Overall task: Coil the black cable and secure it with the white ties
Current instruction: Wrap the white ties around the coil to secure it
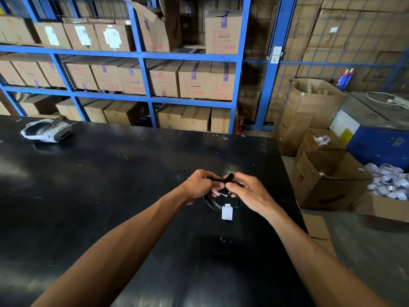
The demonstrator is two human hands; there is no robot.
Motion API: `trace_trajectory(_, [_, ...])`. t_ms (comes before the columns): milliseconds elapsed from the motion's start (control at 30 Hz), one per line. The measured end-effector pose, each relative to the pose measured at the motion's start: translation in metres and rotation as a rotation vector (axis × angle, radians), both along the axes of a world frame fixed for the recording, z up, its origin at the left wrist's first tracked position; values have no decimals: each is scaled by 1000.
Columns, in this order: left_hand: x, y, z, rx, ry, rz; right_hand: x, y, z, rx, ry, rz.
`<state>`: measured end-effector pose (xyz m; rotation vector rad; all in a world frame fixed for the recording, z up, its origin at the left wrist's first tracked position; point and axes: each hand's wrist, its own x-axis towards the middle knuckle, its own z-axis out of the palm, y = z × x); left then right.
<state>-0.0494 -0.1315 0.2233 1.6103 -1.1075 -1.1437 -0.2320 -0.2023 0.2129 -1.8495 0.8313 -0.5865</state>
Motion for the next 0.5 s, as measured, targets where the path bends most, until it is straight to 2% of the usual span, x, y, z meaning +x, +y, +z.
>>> trace_trajectory(67, [2,0,-1,40,4,-3,-5,0,-3,-259,97,24])
trace_trajectory(133, [3,0,-2,65,15,-3,-8,-1,-7,-495,99,62])
trace_trajectory(233, [3,-1,-5,66,57,21,-8,0,-8,-718,73,94])
trace_trajectory(333, [4,0,-10,63,126,9,-5,3,-7,-857,94,69])
trace_trajectory(500, [6,0,-15,61,283,42,-6,7,-3,-886,257,165])
